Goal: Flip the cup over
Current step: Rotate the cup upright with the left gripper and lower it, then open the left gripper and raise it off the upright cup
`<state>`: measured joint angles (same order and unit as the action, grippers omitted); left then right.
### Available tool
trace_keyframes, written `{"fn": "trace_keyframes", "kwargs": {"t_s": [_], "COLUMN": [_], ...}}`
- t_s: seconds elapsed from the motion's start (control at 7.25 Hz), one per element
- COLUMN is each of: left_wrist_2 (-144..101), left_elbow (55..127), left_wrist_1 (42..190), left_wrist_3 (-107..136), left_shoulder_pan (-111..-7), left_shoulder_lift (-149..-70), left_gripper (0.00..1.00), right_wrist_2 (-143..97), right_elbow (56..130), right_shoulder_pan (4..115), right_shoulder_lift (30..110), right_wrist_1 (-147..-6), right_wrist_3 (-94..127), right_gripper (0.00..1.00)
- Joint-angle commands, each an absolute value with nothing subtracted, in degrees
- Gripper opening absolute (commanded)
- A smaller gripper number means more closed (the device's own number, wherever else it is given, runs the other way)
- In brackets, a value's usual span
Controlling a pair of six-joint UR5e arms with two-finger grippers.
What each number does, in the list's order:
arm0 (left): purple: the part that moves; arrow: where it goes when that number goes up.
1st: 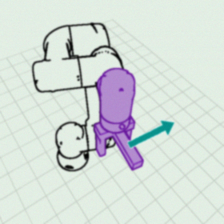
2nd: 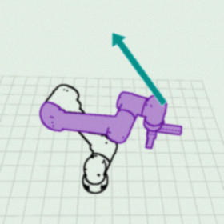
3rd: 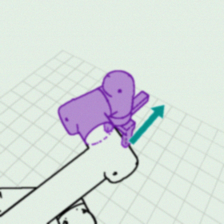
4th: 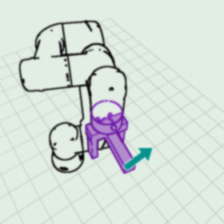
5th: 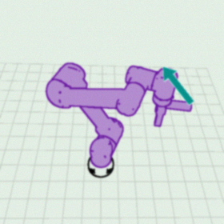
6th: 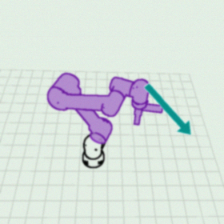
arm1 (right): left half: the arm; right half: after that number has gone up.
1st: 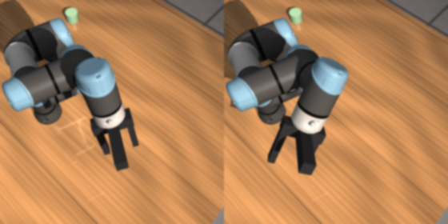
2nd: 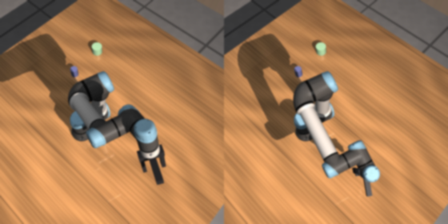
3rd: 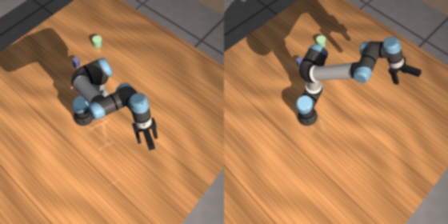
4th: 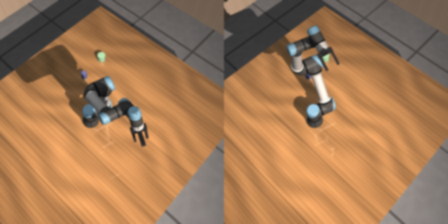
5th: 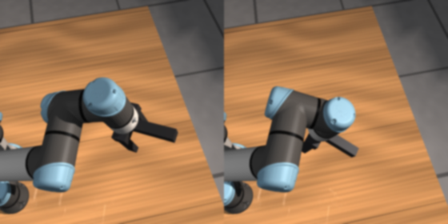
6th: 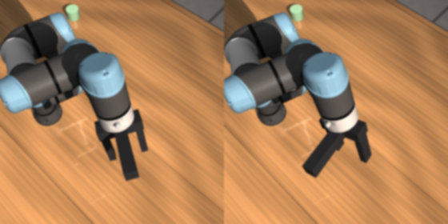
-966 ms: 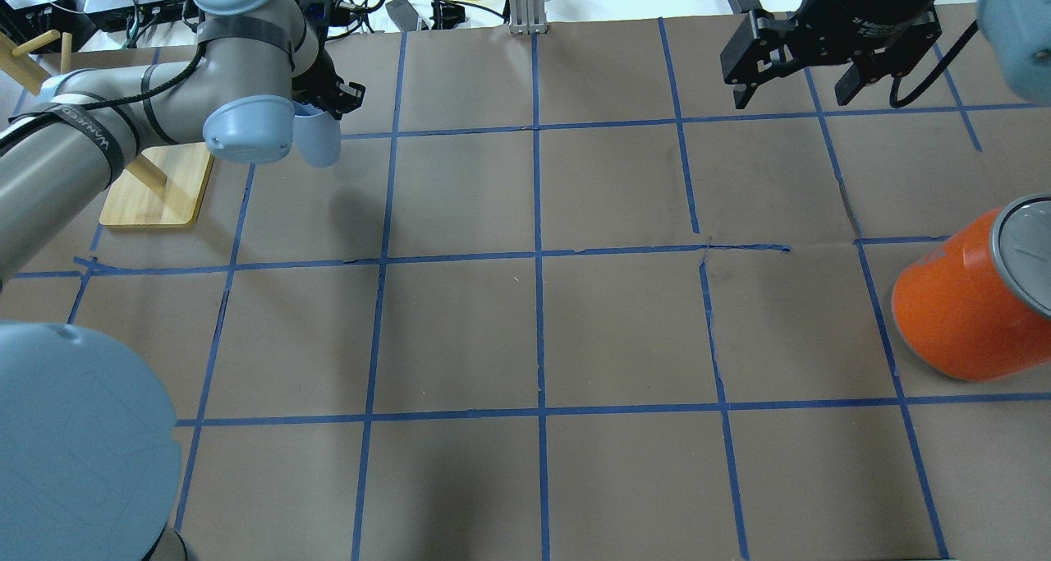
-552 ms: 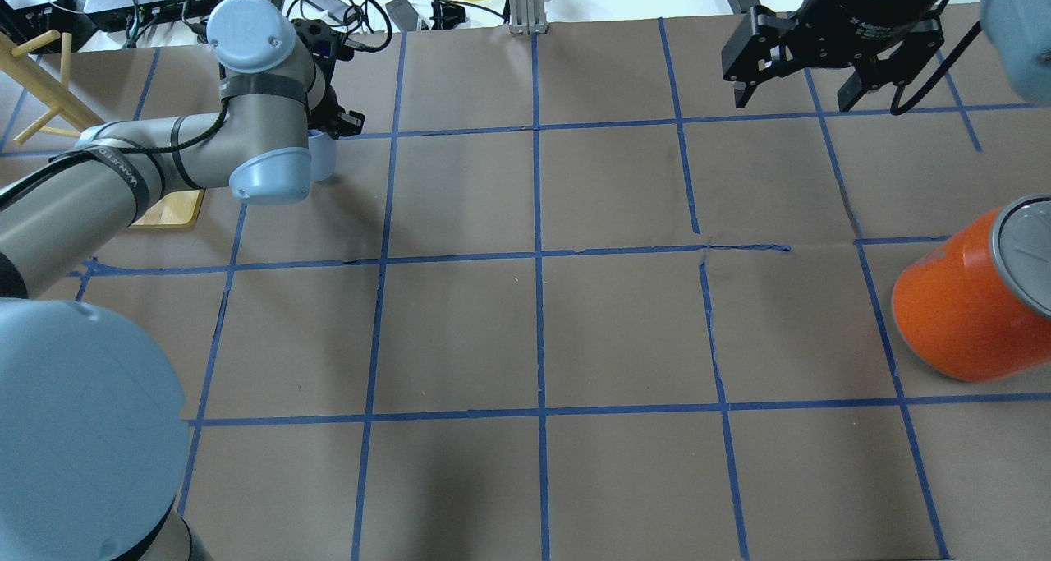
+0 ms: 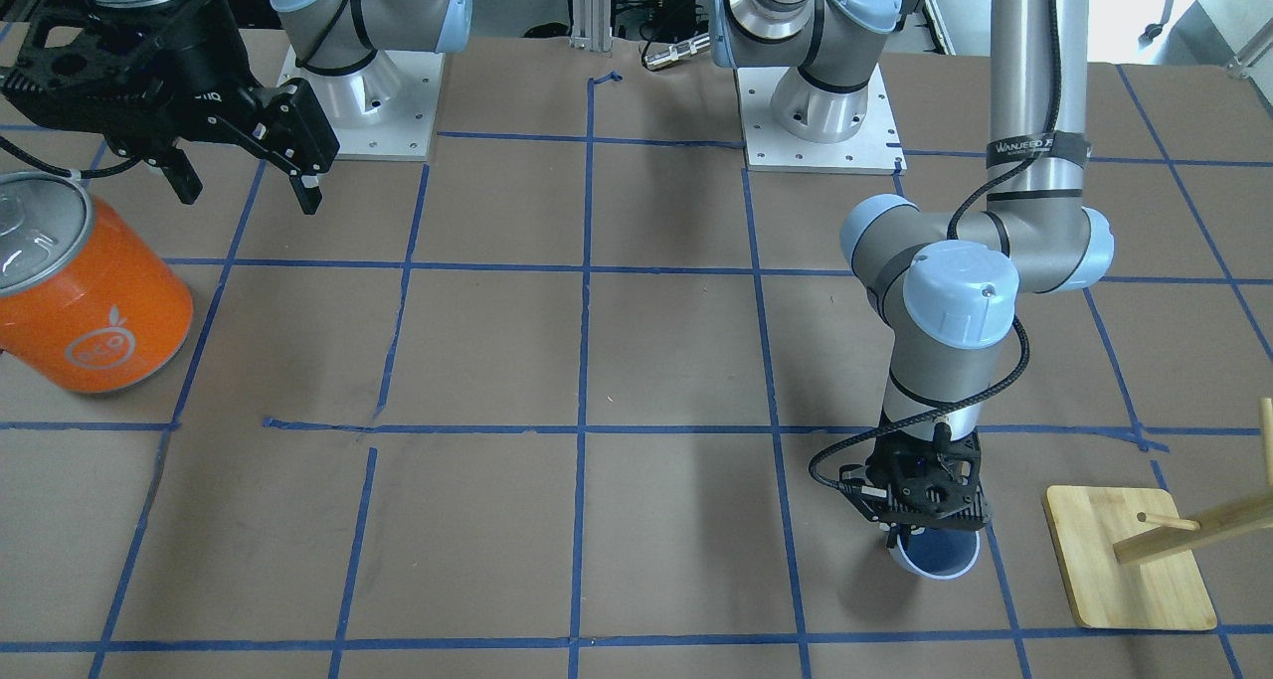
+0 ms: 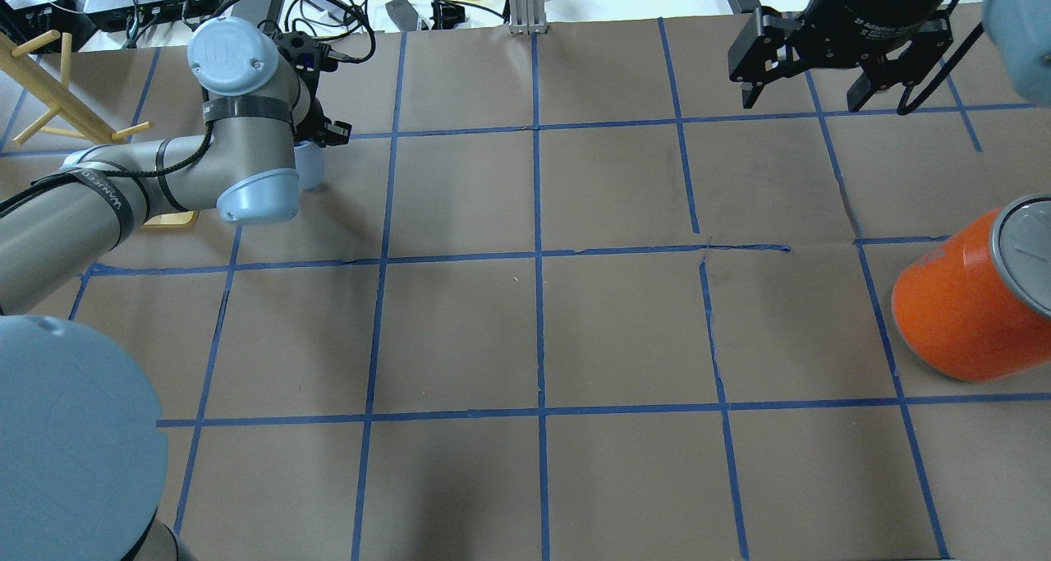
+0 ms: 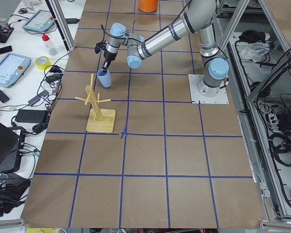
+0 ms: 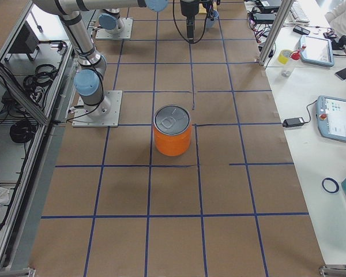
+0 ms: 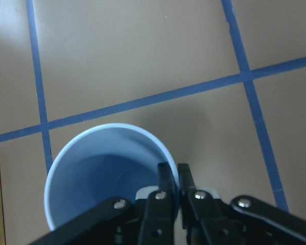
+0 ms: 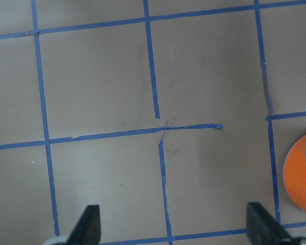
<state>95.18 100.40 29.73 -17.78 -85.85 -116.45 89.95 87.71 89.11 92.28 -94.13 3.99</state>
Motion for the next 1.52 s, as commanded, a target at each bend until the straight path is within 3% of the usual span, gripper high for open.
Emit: {"fn": "trace_keyframes", "kwargs": {"t_s": [0.0, 0.14, 0.28, 0.41, 0.97, 1.38], "left_wrist_2": [93.9, 94.0, 94.0, 94.2, 94.1, 88.6], "left_elbow": [100.9, 100.9, 100.9, 100.8, 98.4, 89.6], "left_wrist_1": [29.8, 30.1, 30.2, 30.3, 45.9, 77.5], "left_wrist_3": [-17.5, -17.5, -17.7, -17.3, -15.3, -14.3], "left_shoulder_pan": [-85.7, -85.7, -85.4, -85.3, -86.4, -86.7], "left_shoulder_lift": [-116.4, -116.4, -116.4, -116.3, -108.9, -97.7], "left_gripper": [0.0, 0.0, 0.82, 1.0, 1.0, 1.0], "right_wrist_2": [89.7, 89.7, 89.7, 89.3, 88.9, 89.7], "right_elbow": [87.7, 87.7, 87.7, 87.9, 88.1, 88.1], "right_shoulder_pan": [89.1, 89.1, 89.1, 89.2, 89.5, 89.4], "right_shoulder_lift": [92.4, 92.4, 92.4, 92.4, 92.4, 92.5], "right_wrist_1": [-94.7, -94.7, -94.6, -94.4, -94.7, -94.7], "right_wrist_3": [2.5, 2.5, 2.8, 2.6, 2.5, 2.5], "right_gripper": [1.0, 1.0, 1.0, 1.0, 1.0, 1.0]}}
